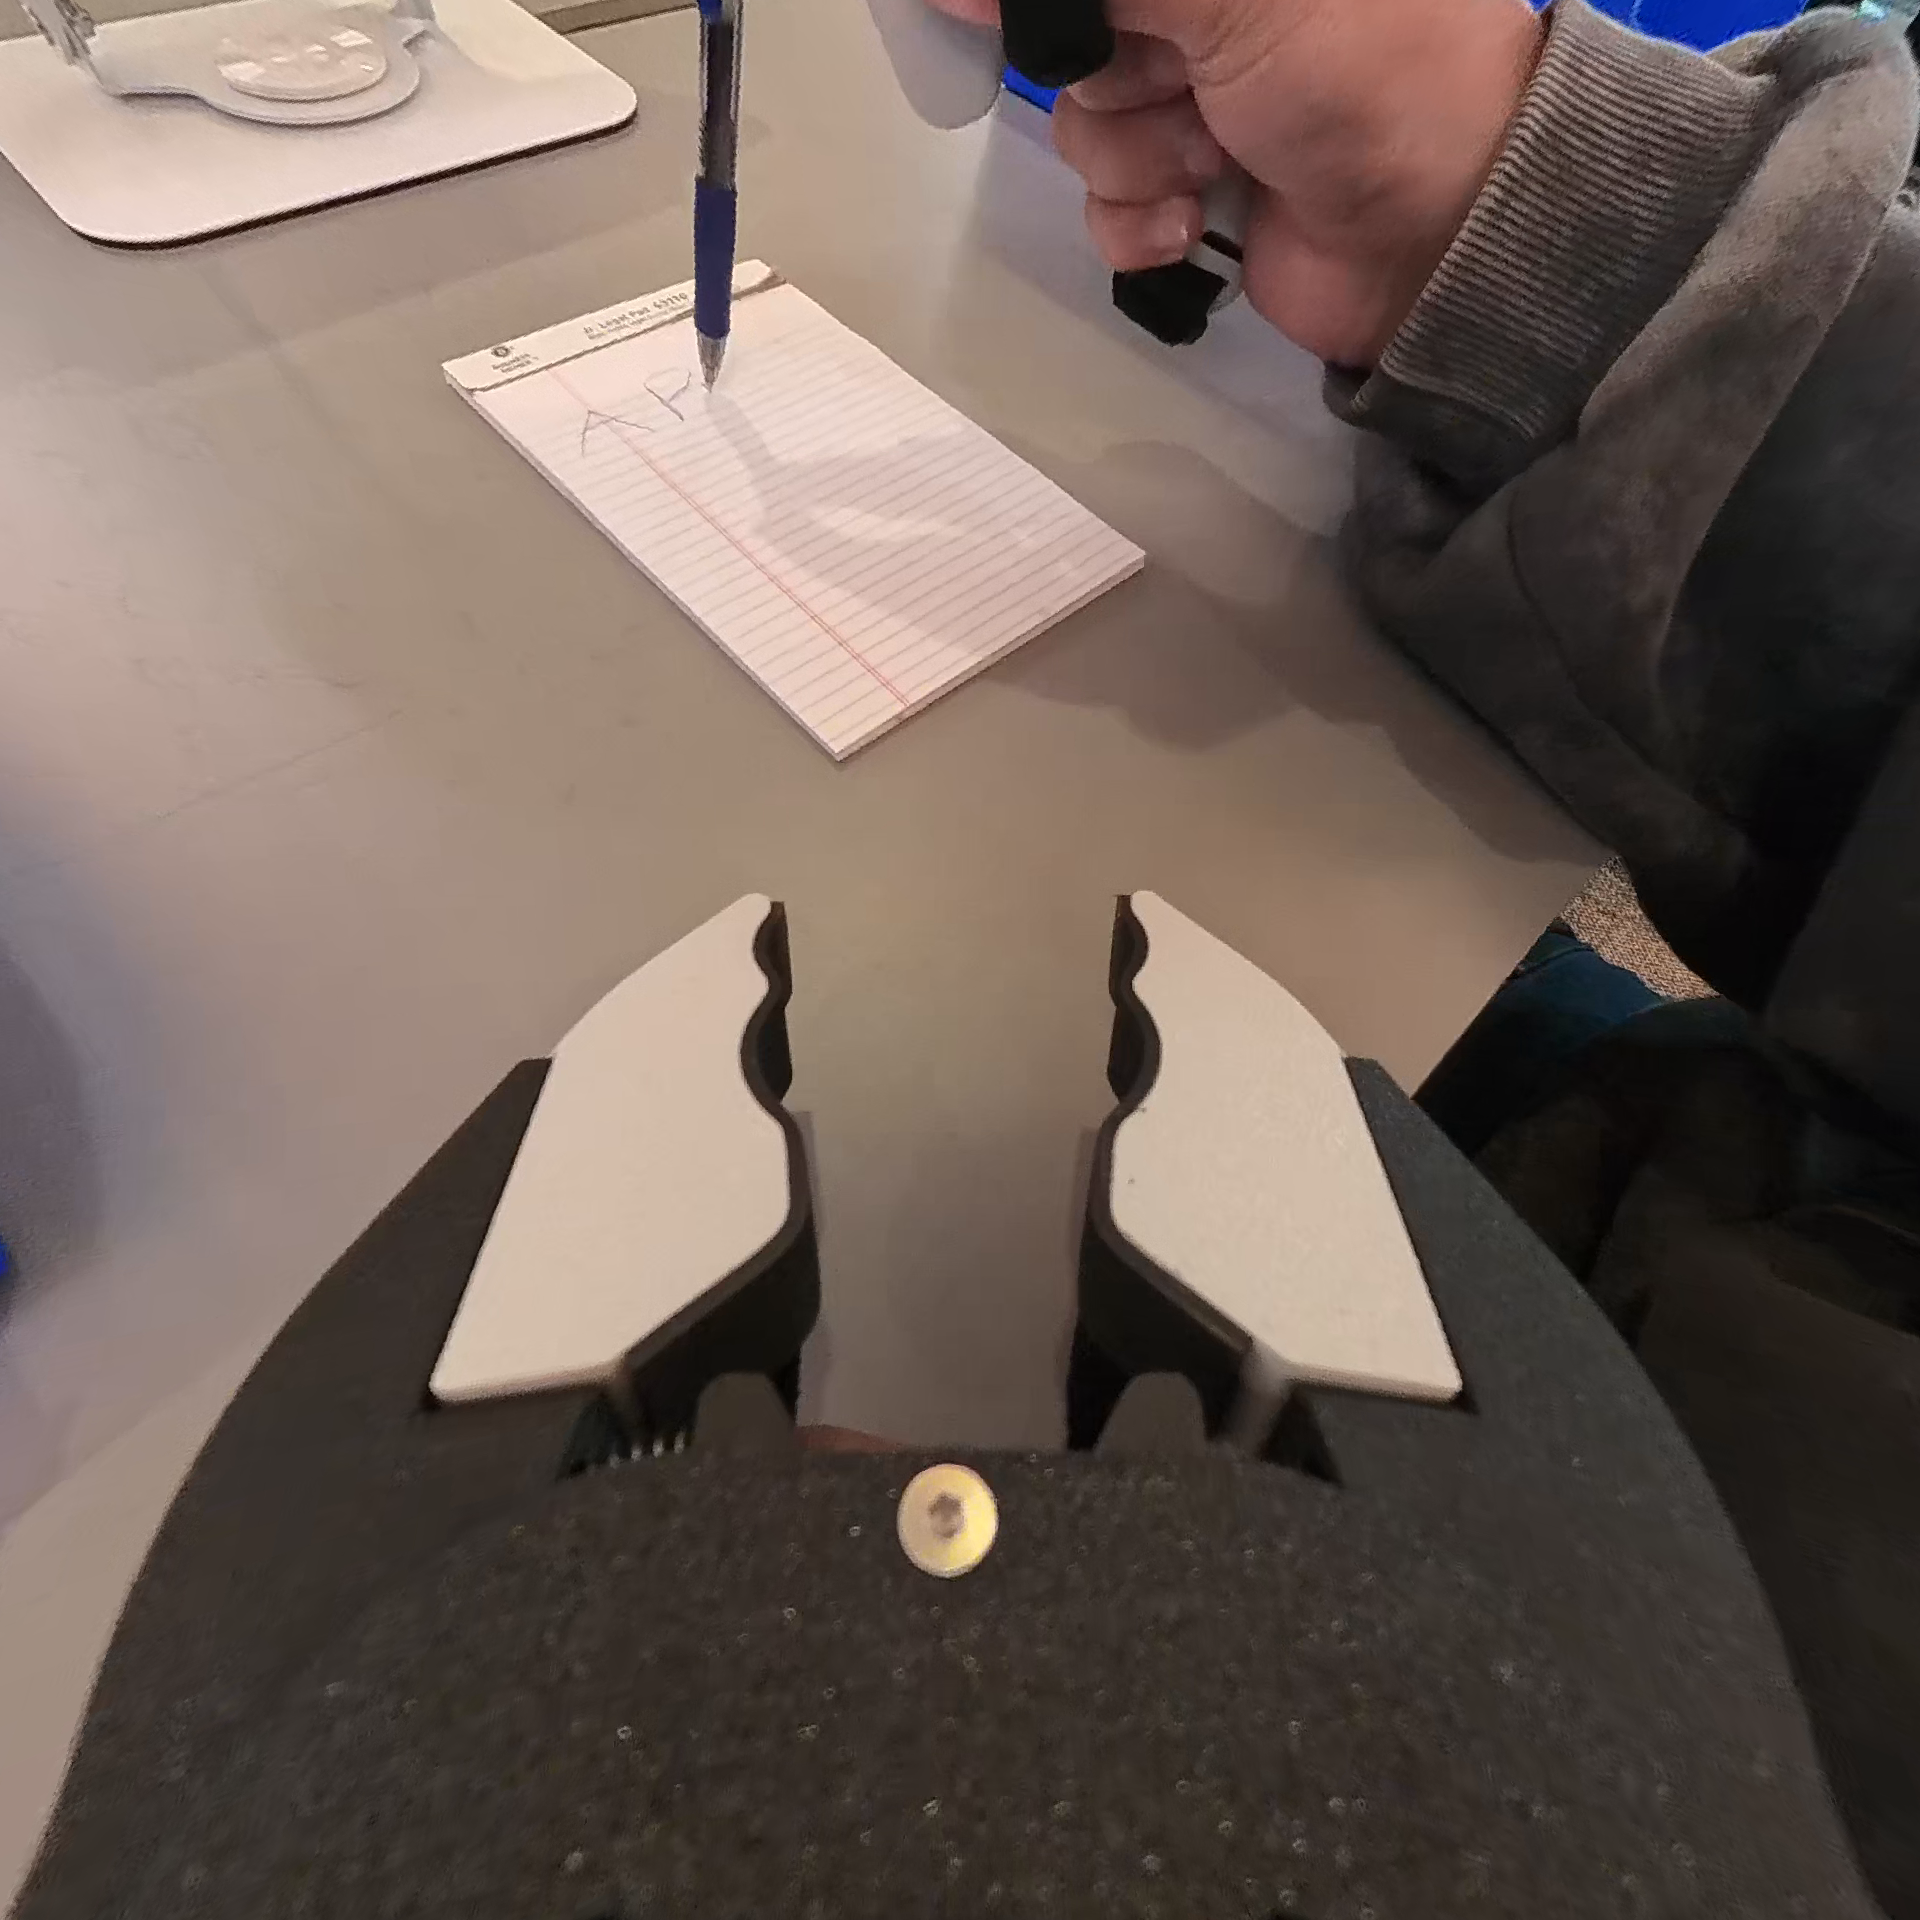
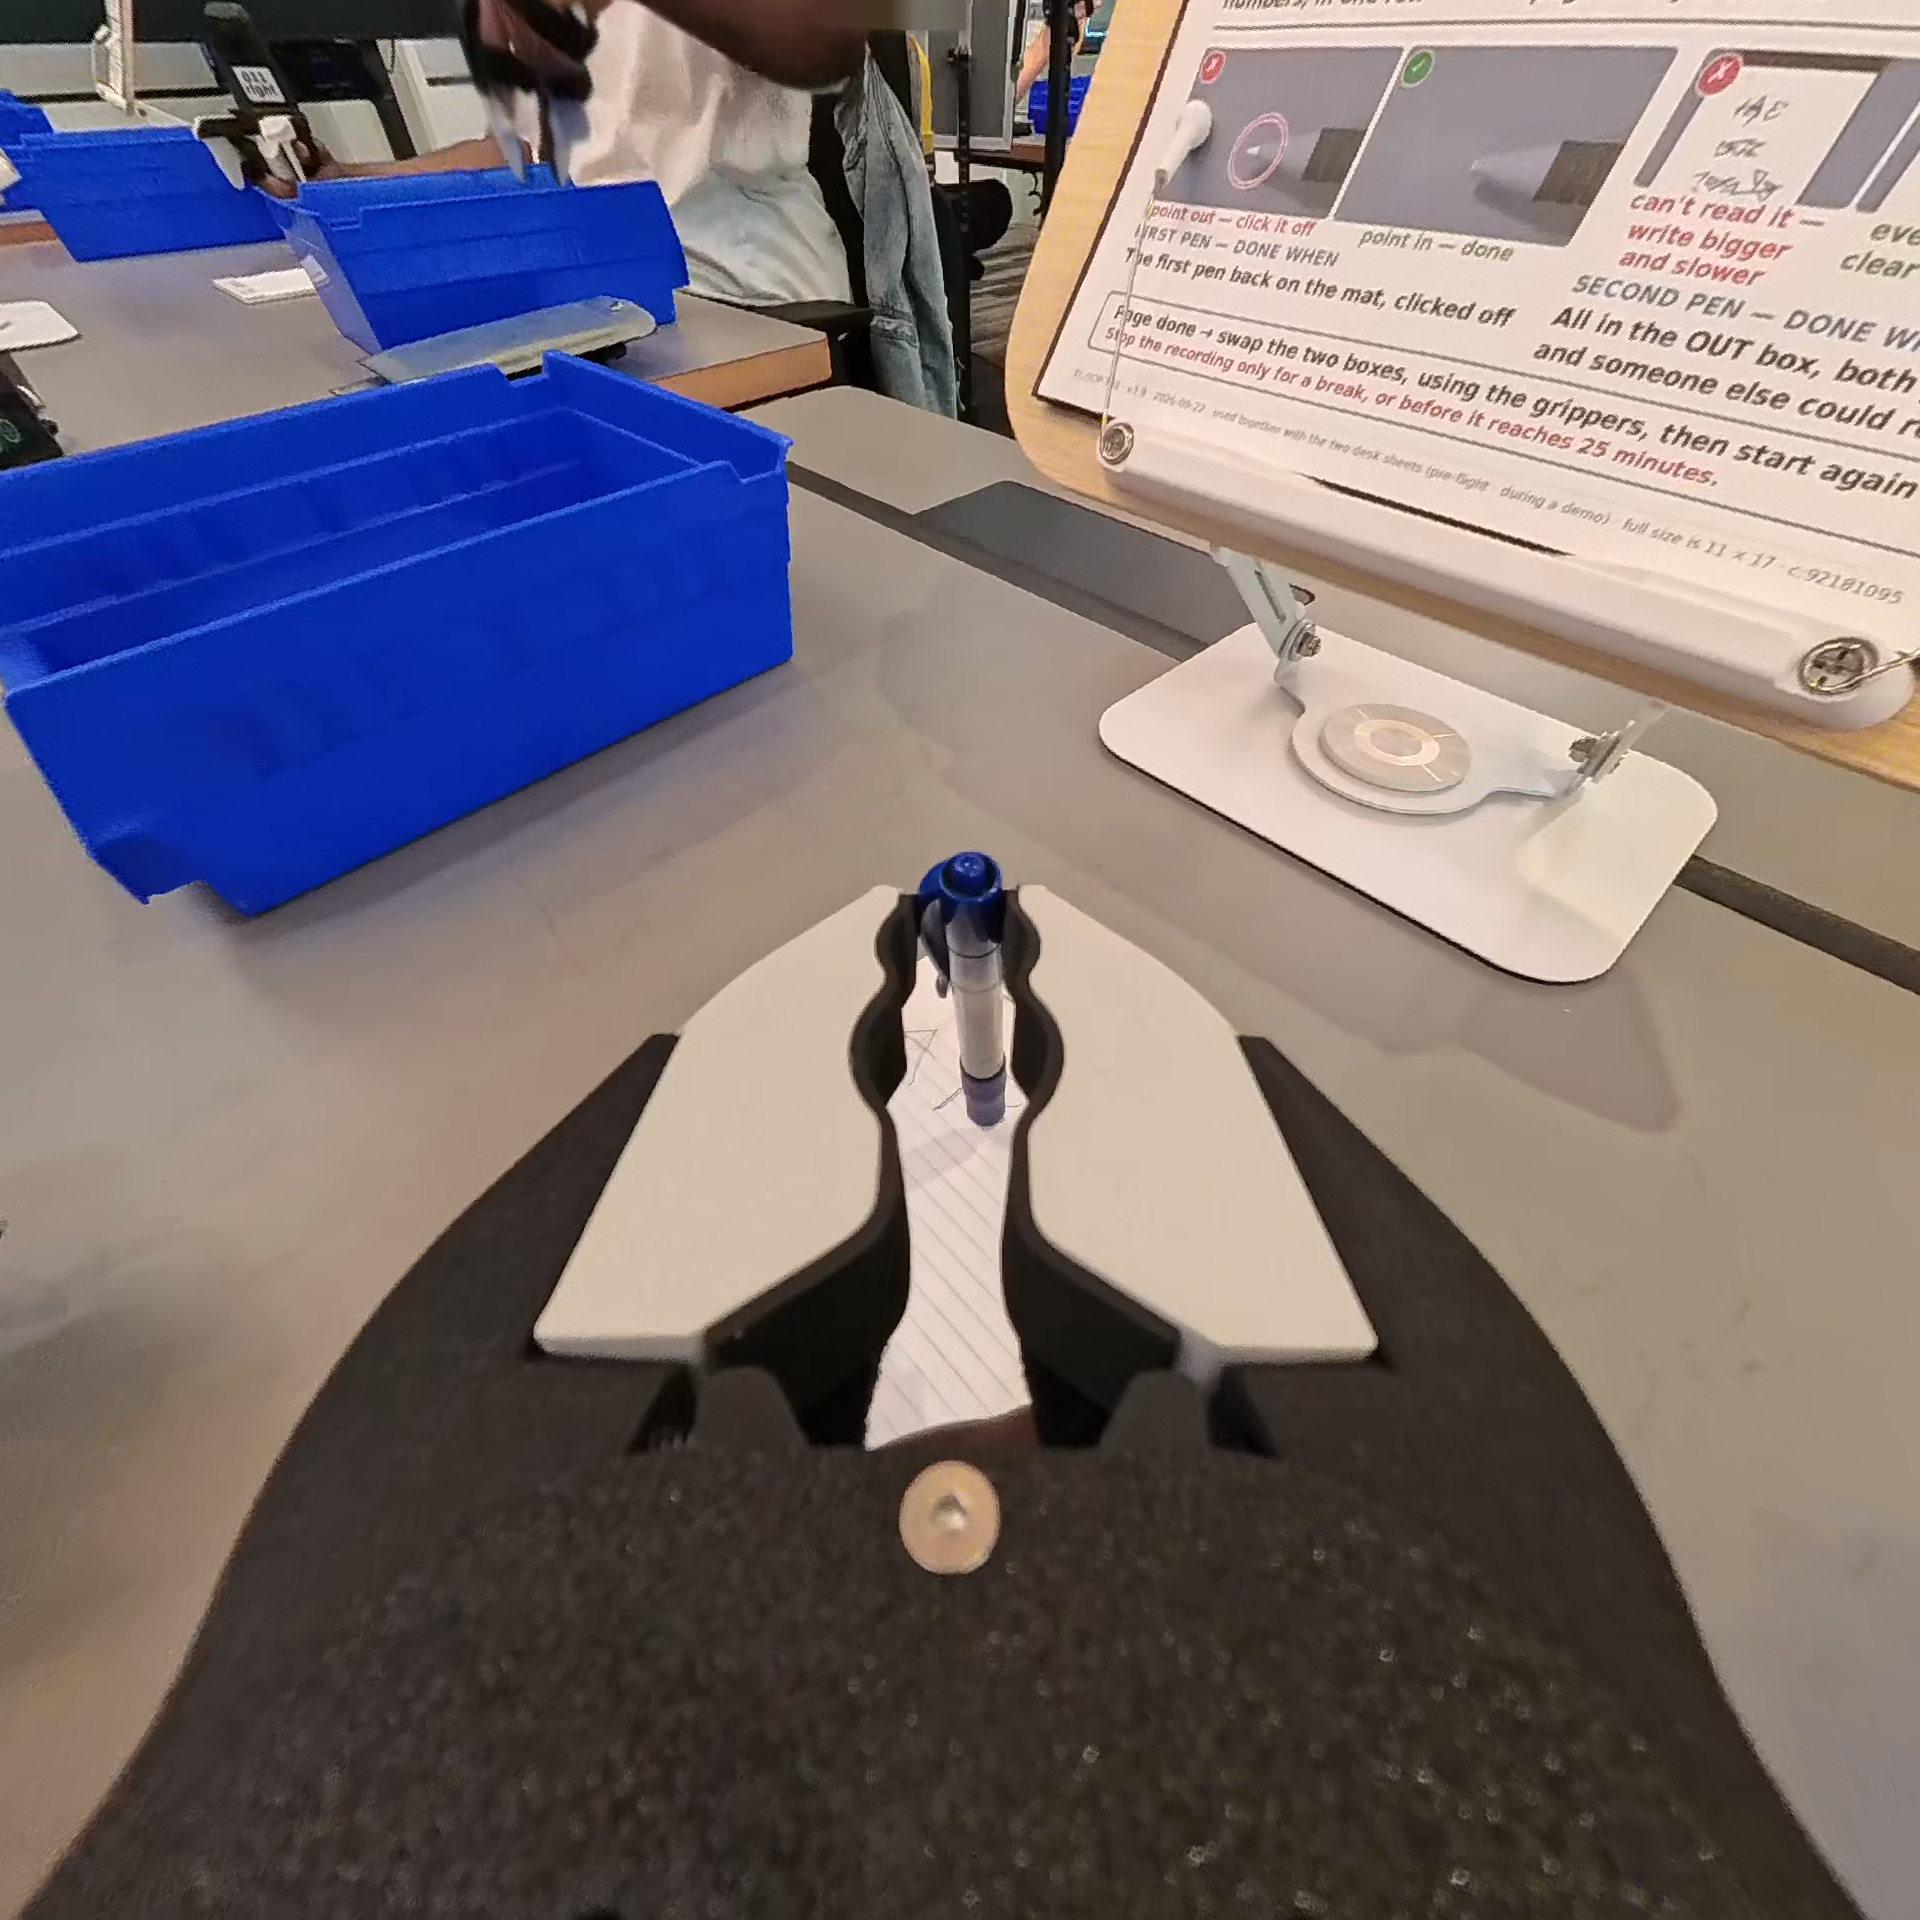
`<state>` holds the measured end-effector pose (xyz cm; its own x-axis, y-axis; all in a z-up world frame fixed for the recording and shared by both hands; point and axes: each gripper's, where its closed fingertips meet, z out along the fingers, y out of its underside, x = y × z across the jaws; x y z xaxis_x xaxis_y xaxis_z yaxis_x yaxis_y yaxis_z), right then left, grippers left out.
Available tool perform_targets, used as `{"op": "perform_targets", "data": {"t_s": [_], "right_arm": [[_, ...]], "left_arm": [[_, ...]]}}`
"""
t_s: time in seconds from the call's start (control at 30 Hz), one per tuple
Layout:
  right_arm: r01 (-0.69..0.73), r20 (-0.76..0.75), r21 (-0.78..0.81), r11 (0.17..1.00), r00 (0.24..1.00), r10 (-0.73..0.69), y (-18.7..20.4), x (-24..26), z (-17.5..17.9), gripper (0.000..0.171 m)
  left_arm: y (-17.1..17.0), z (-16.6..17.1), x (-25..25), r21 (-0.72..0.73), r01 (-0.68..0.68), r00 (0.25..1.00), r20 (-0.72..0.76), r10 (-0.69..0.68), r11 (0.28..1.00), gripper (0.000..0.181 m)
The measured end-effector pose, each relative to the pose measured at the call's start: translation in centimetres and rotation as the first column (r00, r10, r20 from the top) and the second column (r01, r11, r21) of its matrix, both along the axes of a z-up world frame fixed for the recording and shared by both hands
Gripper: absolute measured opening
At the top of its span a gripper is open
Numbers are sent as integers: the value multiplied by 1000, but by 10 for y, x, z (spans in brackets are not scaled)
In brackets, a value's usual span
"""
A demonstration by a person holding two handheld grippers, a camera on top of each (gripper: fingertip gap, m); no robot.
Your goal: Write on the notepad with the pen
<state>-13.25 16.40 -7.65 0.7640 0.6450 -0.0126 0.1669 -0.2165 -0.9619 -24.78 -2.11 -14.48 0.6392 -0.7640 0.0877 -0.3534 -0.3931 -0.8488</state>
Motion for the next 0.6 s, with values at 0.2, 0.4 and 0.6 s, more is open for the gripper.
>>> {"op": "perform_targets", "data": {"t_s": [0.2,0.4,0.6], "right_arm": [[-12,-2,-1,1000,1000,12,-5,-7,0,15],[-23,-10,-2,1000,1000,23,-4,-15,1,15],[-28,-7,2,1000,1000,28,-2,-20,1,15]], "left_arm": [[-2,2,1,8,3,1000,-1,-3,1000,59],[-3,2,0,12,2,1000,-3,-2,1000,59],[-3,3,0,12,2,1000,-2,-2,1000,59]]}}
